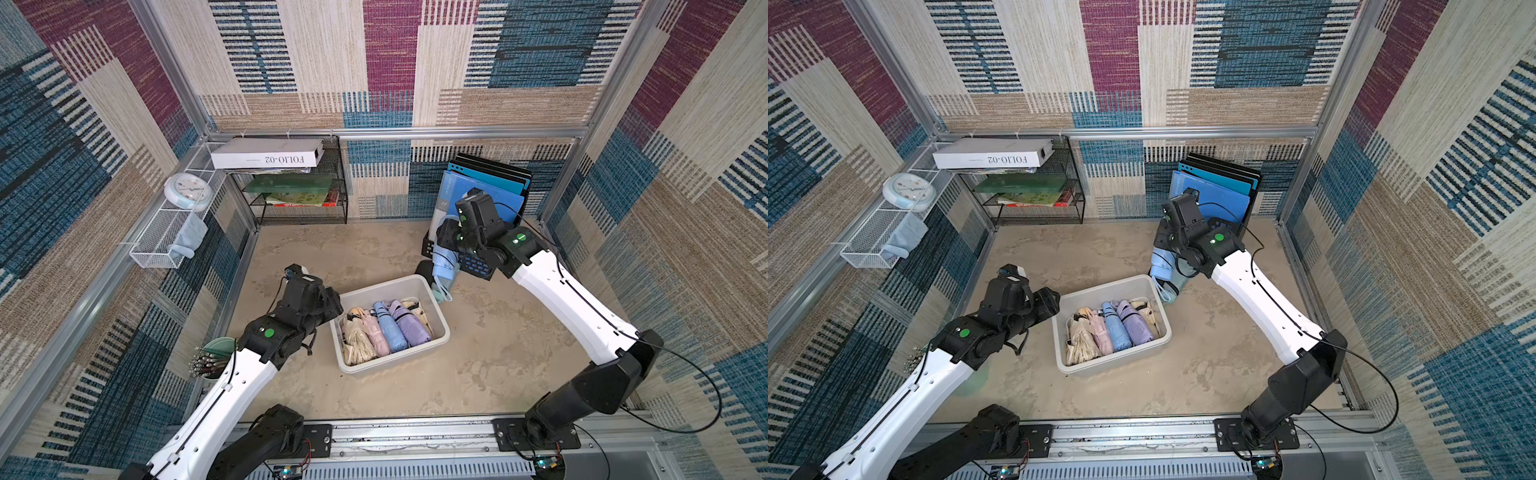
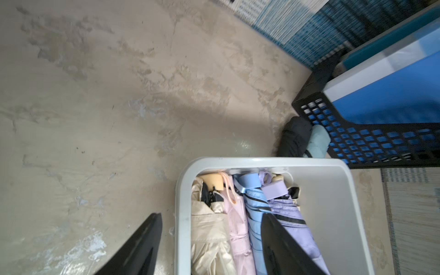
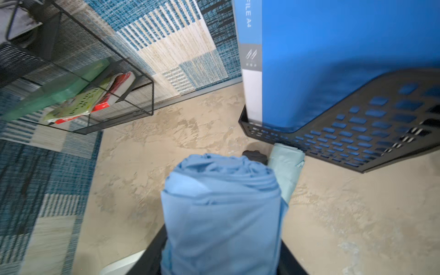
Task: Put the umbrella into the storage box
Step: Move the storage box to the center of the board.
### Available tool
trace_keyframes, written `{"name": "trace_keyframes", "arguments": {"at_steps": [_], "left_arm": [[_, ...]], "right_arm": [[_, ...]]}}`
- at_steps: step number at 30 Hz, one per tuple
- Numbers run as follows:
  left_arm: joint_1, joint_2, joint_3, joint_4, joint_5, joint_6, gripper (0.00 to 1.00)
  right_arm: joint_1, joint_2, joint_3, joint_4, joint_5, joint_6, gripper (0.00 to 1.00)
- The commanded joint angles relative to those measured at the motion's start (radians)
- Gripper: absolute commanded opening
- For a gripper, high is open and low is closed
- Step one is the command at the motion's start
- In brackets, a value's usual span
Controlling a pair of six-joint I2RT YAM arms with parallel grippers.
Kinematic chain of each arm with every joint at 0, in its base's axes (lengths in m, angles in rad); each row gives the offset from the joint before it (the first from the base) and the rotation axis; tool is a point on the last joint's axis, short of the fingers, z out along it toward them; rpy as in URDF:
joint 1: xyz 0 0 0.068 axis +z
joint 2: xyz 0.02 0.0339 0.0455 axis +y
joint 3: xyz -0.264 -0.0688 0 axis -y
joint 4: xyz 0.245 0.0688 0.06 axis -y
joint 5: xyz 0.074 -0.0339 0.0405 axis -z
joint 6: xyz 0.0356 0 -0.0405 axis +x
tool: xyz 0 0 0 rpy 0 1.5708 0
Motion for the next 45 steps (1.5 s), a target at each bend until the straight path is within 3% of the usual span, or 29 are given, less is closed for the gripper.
{"name": "trace_keyframes", "arguments": {"at_steps": [1,4,11,13,17,25,40,45], "left_arm": [[-0.014,-0.030,0.018,0.170,0.067,0.124,0.71],[-0.057,-0.025,0.028,0.322,0.196,0.130,0.75],[-0.208,0.068,0.088,0.477,0.299,0.106,0.90],[-0.248,0.094,0.099,0.491,0.296,0.109,0.99],[-0.293,0.140,0.110,0.485,0.285,0.114,0.99],[-0.336,0.251,0.218,0.301,0.194,0.102,0.99],[-0.342,0.237,0.160,0.328,0.155,0.053,0.53],[-0.342,0.274,0.176,0.346,0.154,0.054,0.33]], "right_arm": [[0.006,-0.039,-0.034,0.044,-0.128,0.134,0.39],[0.019,-0.059,-0.069,0.082,-0.189,0.228,0.39],[0.072,-0.086,-0.171,0.196,-0.218,0.455,0.39],[0.090,-0.080,-0.188,0.219,-0.216,0.509,0.39],[0.124,-0.055,-0.181,0.233,-0.201,0.575,0.40],[0.174,-0.020,-0.168,0.245,-0.161,0.659,0.39],[0.200,0.017,-0.155,0.268,-0.141,0.734,0.40],[0.207,0.012,-0.179,0.272,-0.125,0.745,0.42]]}}
